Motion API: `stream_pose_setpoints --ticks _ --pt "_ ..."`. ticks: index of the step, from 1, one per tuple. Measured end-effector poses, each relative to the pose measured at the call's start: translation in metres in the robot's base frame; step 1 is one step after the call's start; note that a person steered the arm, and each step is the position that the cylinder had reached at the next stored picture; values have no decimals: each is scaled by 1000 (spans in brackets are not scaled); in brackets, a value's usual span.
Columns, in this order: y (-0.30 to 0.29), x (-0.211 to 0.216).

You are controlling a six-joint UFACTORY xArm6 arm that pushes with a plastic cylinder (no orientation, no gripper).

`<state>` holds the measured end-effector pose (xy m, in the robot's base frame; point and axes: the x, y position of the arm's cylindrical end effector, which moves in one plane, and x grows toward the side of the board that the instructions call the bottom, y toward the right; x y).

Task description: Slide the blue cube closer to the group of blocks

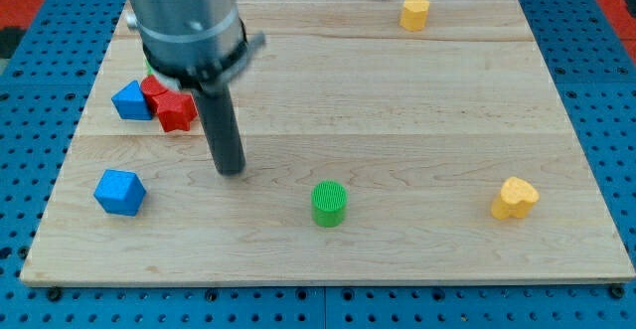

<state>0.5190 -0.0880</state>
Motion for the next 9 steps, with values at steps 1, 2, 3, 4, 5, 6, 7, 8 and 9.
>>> stream_pose_setpoints --ticks 1,2,3,4,5,6,7,8,9 --pt "-34 59" --pt "-111 65" --pt "-145 37" --pt "-120 23" --pt "-82 22" --pt "-78 -3" --pt "-82 -28" --pt "-103 1" --pt "-155 -5"
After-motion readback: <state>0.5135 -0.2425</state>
